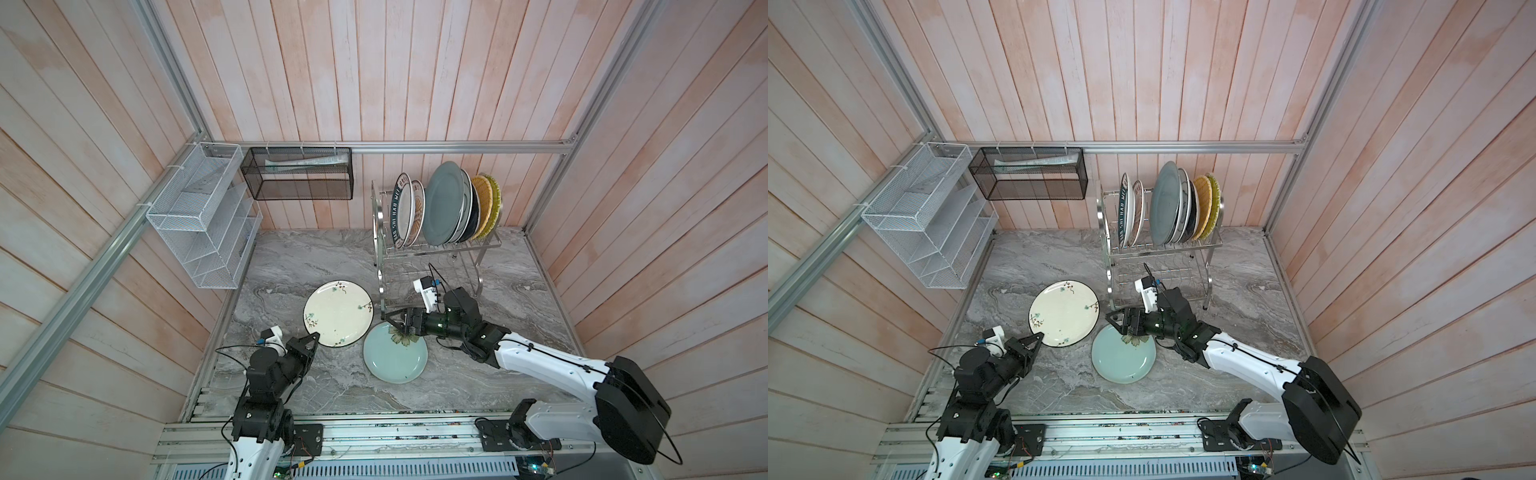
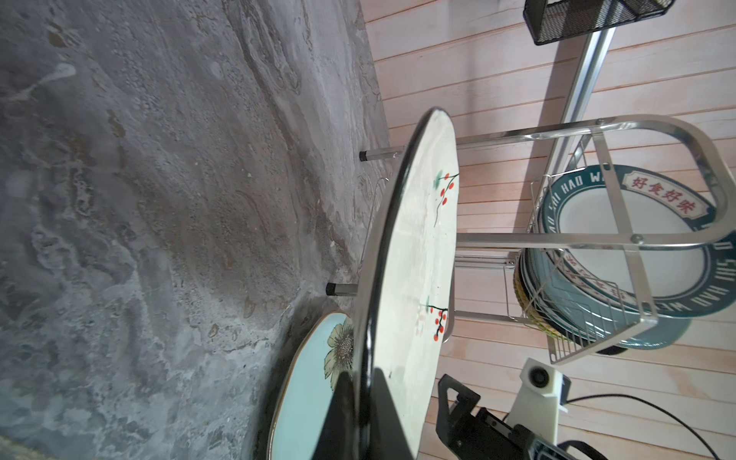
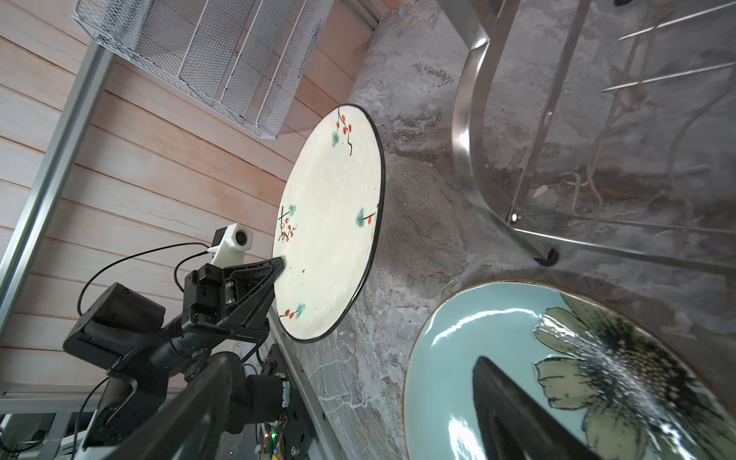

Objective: Load plates into a dish rack
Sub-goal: Pick up the plate from the middle-left of the table, then place the plate on the dish rack.

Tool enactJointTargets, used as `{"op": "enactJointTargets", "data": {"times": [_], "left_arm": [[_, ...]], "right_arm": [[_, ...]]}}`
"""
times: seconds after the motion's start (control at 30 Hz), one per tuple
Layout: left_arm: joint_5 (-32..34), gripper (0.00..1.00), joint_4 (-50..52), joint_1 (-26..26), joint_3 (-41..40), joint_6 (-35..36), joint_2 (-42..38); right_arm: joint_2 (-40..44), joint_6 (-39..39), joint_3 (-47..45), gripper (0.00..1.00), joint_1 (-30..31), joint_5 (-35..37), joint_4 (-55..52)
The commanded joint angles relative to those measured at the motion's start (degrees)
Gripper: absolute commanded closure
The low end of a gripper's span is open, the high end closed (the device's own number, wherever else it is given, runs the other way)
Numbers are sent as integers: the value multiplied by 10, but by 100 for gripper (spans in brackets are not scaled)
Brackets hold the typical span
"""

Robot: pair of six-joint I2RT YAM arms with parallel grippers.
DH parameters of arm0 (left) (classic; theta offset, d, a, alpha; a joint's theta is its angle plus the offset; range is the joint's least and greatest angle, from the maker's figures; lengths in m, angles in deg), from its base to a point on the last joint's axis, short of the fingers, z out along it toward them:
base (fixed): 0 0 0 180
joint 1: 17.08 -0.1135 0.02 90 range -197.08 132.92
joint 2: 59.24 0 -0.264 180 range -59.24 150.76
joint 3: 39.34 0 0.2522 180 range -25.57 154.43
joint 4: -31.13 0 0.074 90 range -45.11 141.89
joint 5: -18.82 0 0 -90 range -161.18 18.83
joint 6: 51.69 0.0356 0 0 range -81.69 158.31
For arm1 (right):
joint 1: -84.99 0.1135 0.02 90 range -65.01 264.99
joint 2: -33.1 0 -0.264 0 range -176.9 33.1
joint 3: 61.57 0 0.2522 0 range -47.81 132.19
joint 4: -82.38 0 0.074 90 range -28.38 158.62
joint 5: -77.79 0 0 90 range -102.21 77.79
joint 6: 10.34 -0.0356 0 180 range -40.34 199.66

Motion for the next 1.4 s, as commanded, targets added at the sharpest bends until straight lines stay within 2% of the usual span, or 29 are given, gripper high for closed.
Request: {"op": "enactJointTargets", "data": {"times": [0.0, 0.17, 0.43, 0.53, 0.67, 0.77, 0.83, 1.07, 1.1, 1.17, 1.23, 1.3, 1.37], "left_arm": [[-29, 100, -107, 1, 39, -15, -16], [-41, 100, -126, 1, 42, -27, -16], [-48, 100, -131, 3, 50, -35, -24], [-48, 100, -129, 3, 51, -36, -27], [-48, 100, -128, 3, 48, -40, -33], [-48, 100, -125, 3, 50, -37, -37], [-47, 100, -121, 3, 50, -34, -38], [-48, 100, -126, 3, 41, -27, -43], [-48, 94, -128, 2, 42, -22, -43], [-50, 64, -125, 3, 46, -13, -42], [-52, 42, -115, 2, 54, -1, -42], [-51, 26, -91, 3, 67, 16, -42], [-48, 18, -72, 3, 81, 33, -42]], "right_arm": [[-22, -38, 27, 7, 13, -5, 47], [-69, -62, 53, 12, 29, -3, 65], [-130, -92, 93, 35, 39, 3, 110], [-142, -107, 101, 51, 43, 20, 126], [-153, -136, 102, 66, 52, 50, 153], [-162, -154, 100, 82, 58, 66, 167], [-164, -170, 92, 98, 62, 78, 185], [-115, -164, 66, 100, 79, 162, 178], [-102, -160, 61, 100, 80, 176, 171], [-74, -148, 57, 100, 80, 201, 148], [-52, -139, 56, 100, 80, 221, 119], [-31, -129, 52, 100, 81, 230, 97], [-5, -121, 42, 100, 80, 244, 80]]}}
